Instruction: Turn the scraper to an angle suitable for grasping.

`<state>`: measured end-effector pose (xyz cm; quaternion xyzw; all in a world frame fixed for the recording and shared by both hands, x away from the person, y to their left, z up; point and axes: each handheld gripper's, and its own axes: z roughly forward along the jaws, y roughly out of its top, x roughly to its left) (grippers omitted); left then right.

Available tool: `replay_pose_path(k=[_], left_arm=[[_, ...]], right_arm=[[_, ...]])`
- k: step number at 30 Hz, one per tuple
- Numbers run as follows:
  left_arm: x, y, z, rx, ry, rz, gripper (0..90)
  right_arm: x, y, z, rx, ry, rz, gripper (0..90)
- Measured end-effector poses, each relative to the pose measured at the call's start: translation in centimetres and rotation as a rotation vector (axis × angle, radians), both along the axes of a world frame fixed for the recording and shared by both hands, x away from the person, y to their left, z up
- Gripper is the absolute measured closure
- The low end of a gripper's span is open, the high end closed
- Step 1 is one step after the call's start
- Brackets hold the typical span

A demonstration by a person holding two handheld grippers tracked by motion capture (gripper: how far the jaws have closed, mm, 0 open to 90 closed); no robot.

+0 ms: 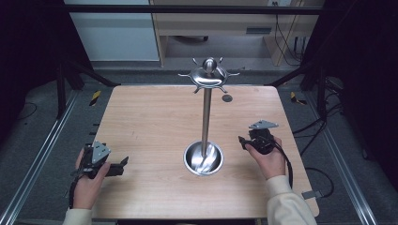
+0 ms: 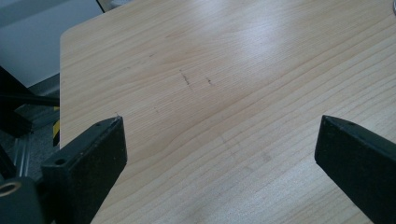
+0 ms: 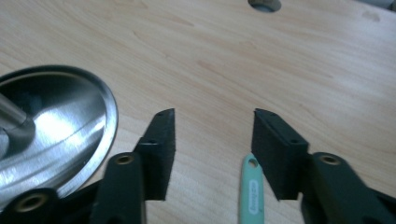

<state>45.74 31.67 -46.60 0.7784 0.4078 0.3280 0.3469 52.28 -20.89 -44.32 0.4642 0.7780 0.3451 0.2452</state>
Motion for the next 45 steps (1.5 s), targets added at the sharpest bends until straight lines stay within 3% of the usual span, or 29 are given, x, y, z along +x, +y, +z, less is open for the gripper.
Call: replay_pose_path(k=[7, 15, 23, 32, 45], left_arm=[[0.0, -0.2, -0.1, 0.005, 0.001, -0.004, 2.1], [0.0, -0.3, -0.1, 0.011, 0.003, -0.009, 2.2], [0.1, -0.4, -0.1, 0.015, 0.006, -0.012, 2.1], [0.1, -0.6, -0.2, 0.023, 0.006, -0.018, 2.2], [0.1, -0.7, -0.2, 0.030, 0.010, -0.024, 2.2]], right_arm=[[0.1, -0.2, -0.3, -0.017, 0.075, 0.021, 73.1], [0.2, -0.1, -0.9, -0.039, 0.147, 0.048, 89.2], [0.6, -0.1, -1.6, -0.051, 0.213, 0.040, 90.0], [1.2, -0.7, -2.5, -0.105, 0.236, -0.016, 90.0], [1.7, -1.3, -3.3, -0.107, 0.296, -0.055, 90.0]])
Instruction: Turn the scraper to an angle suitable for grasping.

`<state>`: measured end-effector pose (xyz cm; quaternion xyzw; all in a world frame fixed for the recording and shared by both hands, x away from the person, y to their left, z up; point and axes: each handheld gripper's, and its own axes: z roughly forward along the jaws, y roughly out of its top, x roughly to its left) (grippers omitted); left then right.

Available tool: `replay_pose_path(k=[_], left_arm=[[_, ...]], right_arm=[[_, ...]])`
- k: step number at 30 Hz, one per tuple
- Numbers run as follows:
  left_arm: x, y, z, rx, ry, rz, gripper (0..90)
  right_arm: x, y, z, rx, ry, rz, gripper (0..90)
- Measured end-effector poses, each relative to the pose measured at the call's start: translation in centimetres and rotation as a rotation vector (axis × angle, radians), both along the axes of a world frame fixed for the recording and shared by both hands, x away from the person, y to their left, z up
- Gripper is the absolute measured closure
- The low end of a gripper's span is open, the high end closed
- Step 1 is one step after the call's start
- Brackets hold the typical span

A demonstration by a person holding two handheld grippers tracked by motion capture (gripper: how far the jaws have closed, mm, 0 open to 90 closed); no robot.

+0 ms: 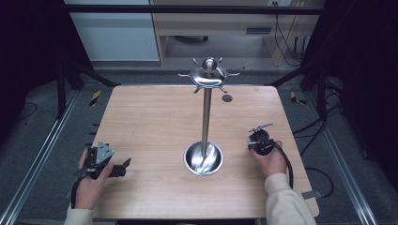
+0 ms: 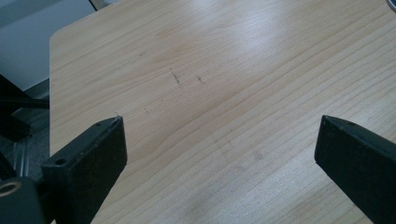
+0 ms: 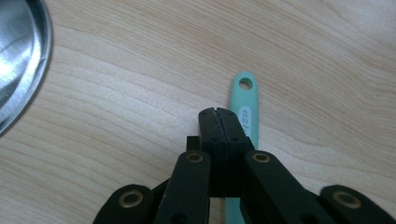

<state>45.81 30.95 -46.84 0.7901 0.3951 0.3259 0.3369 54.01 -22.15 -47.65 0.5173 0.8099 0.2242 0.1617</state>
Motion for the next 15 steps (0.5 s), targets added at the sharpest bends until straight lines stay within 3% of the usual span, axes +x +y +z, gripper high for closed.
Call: replay_pose_path(k=[5, 15], left_arm=[[0.0, 0.0, 0.0, 0.002, 0.003, -0.003, 2.2], [0.0, -0.1, -0.1, 0.003, 0.006, -0.006, 2.2]], right_arm=[[0.1, -0.3, -0.1, 0.008, 0.007, -0.019, 90.0], [0.3, -2.0, 0.0, 0.017, 0.010, -0.109, 90.0]])
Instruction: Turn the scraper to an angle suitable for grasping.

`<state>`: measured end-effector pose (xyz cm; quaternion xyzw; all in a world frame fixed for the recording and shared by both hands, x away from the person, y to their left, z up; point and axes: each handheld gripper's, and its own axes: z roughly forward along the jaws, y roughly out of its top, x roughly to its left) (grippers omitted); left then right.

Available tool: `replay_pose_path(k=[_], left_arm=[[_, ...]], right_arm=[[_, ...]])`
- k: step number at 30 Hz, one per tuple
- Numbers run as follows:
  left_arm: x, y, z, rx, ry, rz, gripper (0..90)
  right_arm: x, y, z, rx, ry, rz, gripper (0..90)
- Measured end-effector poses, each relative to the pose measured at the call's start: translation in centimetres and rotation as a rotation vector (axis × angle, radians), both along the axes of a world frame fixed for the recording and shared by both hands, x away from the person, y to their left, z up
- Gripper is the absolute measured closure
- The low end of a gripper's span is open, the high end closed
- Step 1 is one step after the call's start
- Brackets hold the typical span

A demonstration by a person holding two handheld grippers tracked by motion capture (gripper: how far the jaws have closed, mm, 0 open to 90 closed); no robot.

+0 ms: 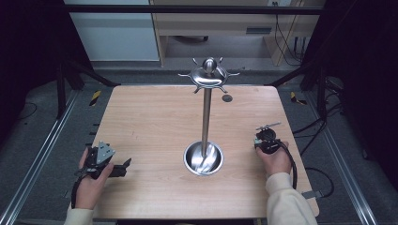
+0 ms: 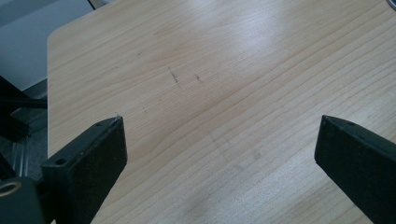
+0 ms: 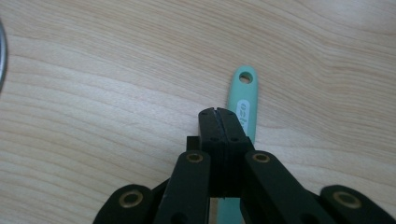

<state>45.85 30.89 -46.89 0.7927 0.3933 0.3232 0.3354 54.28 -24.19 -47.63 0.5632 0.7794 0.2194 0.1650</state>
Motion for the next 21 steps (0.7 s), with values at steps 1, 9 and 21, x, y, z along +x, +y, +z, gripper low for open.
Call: replay_pose_path(k=[1, 9, 21], left_arm=[[0.0, 0.0, 0.0, 0.000, 0.000, 0.001, 2.2], [0.0, -0.2, 0.0, 0.006, 0.000, -0.001, 2.2], [-0.4, -0.2, 0.0, -0.007, 0.000, -0.008, 2.2]], right_arm=[[0.0, 0.0, 0.0, 0.000, 0.000, 0.000, 90.0], [-0.2, -0.4, 0.5, 0.027, -0.028, -0.007, 90.0], [0.2, -1.4, 1.5, 0.014, -0.034, -0.065, 82.8]])
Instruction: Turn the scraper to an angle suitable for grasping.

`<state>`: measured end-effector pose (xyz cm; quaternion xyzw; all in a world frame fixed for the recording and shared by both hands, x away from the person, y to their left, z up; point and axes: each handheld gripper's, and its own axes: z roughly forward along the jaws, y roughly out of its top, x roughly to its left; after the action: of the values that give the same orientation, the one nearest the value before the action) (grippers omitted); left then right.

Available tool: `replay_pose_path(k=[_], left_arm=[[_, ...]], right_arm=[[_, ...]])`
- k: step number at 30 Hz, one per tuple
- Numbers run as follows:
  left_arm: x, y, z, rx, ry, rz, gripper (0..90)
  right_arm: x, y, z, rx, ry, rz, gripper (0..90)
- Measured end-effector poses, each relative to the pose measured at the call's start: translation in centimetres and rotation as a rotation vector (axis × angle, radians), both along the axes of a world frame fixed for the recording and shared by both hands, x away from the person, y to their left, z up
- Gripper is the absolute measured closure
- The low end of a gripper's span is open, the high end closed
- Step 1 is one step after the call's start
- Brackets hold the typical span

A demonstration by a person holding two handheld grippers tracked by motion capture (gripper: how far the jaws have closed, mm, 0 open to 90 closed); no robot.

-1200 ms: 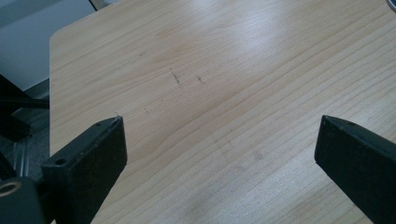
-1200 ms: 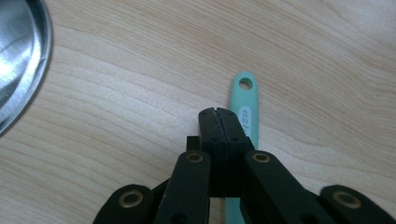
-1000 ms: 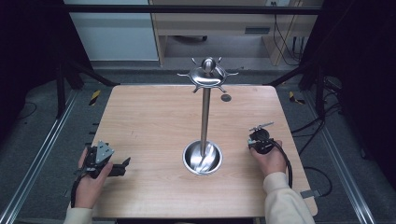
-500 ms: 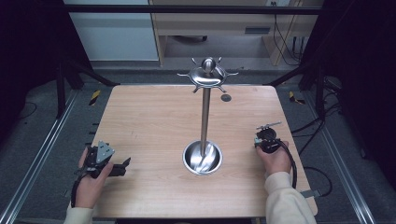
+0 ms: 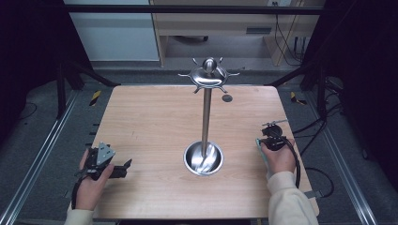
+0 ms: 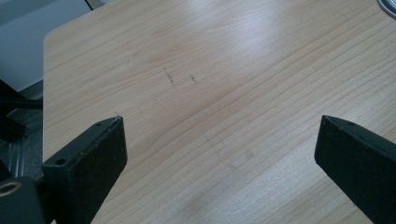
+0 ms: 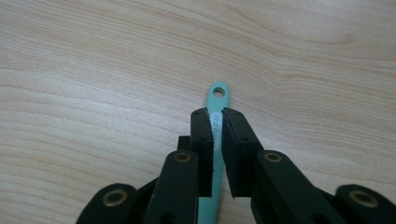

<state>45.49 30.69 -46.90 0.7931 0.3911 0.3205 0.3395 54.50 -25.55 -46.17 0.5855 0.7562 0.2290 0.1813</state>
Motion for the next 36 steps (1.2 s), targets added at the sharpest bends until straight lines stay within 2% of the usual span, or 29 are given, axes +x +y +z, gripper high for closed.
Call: replay_pose_path(k=[7, 12, 14, 16, 17, 19, 21, 23, 24, 26, 28, 30, 36], left_arm=[[0.0, -0.1, -0.1, 0.011, 0.001, 0.003, 2.2], [-0.3, -0.3, -0.2, 0.007, -0.010, 0.019, 2.3], [-0.6, -0.6, -0.1, -0.002, -0.019, 0.028, 2.3], [-0.9, -0.9, 0.1, 0.010, -0.041, 0.028, 2.3], [-0.9, -1.1, 0.2, 0.012, -0.045, 0.024, 2.3], [-1.0, -1.3, 0.3, 0.008, -0.056, 0.017, 2.2], [-1.0, -1.4, 0.3, 0.010, -0.054, 0.008, 2.2], [-1.0, -1.2, 0.4, 0.009, -0.053, 0.002, 2.2], [-1.0, -1.2, 0.4, 0.003, -0.054, 0.002, 2.2], [-0.9, -1.1, 0.3, 0.003, -0.046, 0.005, 2.2], [-0.9, -1.0, 0.2, 0.007, -0.040, 0.006, 2.2], [-0.9, -1.2, 0.1, 0.016, -0.033, 0.001, 2.2], [-0.8, -1.5, 0.0, 0.029, -0.027, -0.010, 2.1]], right_arm=[[0.6, 0.2, 0.3, -0.009, 0.047, -0.005, 73.6], [0.5, 0.1, 0.5, -0.015, 0.053, -0.011, 69.4], [0.1, 0.2, 0.7, 0.024, 0.074, -0.008, 66.1], [0.1, 0.3, 0.8, 0.026, 0.082, -0.012, 65.5], [0.2, 0.3, 1.0, 0.011, 0.081, -0.014, 65.2], [0.6, 0.3, 1.6, -0.030, 0.107, -0.016, 65.6], [0.8, 0.4, 1.7, -0.032, 0.117, -0.015, 65.8], [1.5, 0.5, 1.6, -0.028, 0.158, -0.020, 65.5], [1.5, 0.5, 1.6, -0.028, 0.158, -0.020, 65.5], [2.1, 0.7, 1.1, -0.022, 0.197, -0.014, 64.7], [2.2, 0.8, 0.9, -0.018, 0.203, -0.016, 64.6], [2.6, 0.8, 0.4, -0.036, 0.222, -0.016, 64.6], [2.6, 0.5, 0.2, -0.031, 0.225, -0.026, 65.3]])
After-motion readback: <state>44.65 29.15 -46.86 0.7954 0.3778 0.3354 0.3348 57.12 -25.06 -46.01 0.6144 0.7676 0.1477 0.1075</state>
